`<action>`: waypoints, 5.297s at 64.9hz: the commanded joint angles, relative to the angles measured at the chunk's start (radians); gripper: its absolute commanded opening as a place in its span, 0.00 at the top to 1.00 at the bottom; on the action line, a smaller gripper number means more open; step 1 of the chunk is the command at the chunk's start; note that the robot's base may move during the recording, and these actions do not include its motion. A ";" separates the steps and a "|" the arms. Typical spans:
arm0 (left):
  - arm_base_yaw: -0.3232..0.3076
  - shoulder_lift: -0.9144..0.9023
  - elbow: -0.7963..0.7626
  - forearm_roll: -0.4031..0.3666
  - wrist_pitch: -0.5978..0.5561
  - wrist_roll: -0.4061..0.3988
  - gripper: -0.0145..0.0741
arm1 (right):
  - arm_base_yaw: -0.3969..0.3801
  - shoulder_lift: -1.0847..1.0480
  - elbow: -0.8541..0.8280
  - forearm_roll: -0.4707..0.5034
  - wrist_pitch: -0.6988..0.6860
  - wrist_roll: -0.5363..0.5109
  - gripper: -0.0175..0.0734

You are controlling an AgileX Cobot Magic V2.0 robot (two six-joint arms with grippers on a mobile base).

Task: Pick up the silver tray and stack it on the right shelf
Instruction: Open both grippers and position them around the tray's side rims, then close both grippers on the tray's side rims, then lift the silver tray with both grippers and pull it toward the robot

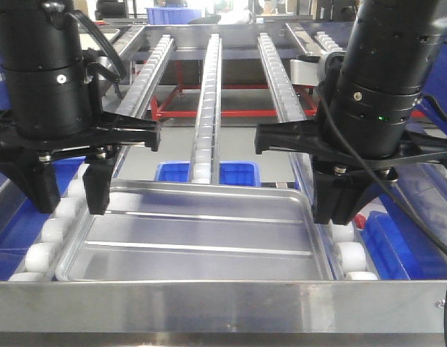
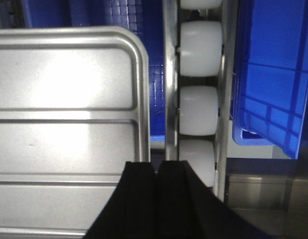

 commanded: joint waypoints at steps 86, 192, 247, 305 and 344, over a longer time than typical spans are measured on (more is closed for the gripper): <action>-0.004 0.027 -0.026 0.016 -0.086 0.080 0.57 | 0.001 0.037 -0.031 0.020 -0.117 -0.034 0.28; -0.004 0.050 -0.026 -0.026 -0.106 0.080 0.93 | 0.001 0.052 -0.031 0.023 -0.123 -0.034 0.75; -0.004 0.005 -0.127 -0.029 0.014 0.096 0.95 | 0.001 -0.007 -0.191 0.026 0.070 -0.034 0.75; -0.261 -0.535 0.240 -0.007 0.187 -0.252 0.95 | 0.319 -0.430 0.115 -0.118 0.273 0.418 0.74; -0.574 -0.547 0.281 0.069 0.272 -0.541 0.95 | 0.578 -0.549 0.223 -0.195 0.371 0.631 0.74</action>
